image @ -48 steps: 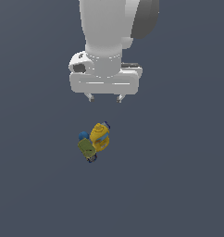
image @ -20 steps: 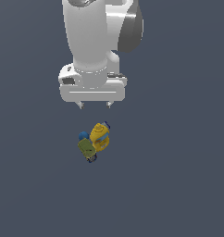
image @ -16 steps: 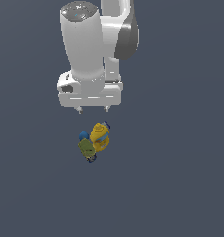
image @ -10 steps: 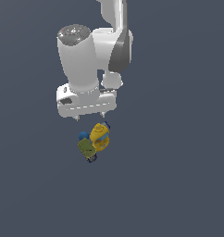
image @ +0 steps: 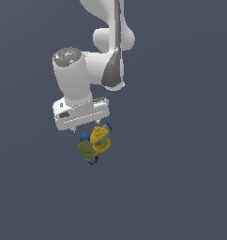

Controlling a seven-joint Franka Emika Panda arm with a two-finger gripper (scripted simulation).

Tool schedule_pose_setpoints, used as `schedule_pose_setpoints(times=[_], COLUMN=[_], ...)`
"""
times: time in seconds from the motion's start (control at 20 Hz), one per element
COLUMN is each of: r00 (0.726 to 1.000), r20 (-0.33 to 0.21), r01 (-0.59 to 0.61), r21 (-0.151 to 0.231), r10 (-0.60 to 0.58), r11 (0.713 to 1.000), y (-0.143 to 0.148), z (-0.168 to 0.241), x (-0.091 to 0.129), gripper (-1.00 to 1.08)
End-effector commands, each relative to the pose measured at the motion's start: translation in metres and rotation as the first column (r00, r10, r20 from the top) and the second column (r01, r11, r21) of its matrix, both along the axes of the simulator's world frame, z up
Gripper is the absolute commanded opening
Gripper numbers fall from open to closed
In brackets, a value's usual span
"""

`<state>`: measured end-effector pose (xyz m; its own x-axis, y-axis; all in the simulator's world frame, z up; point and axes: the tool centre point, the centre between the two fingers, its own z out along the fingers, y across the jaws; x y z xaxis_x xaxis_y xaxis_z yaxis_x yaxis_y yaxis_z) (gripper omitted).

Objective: Pick up a designated object from a clutter of objects.

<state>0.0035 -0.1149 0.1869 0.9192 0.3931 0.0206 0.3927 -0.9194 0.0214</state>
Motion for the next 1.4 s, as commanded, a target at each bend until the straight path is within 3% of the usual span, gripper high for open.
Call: schedule_pose_setpoints(times=[0.0,0.65,1.35], r00=[0.998,0.974,0.966], r20=[-0.033,-0.028,-0.028], r01=[-0.045,-0.225,-0.257], r21=[0.008,0.012,0.012], r10=[0.045,0.225,0.258], r11=[0.999,0.974,0.966], y=[-0.007,-0.035,-0.040], z=[-0.032,-0.094,-0.110], x=[-0.012,-0.028,-0.033], gripper=[1.00,1.00,1.00])
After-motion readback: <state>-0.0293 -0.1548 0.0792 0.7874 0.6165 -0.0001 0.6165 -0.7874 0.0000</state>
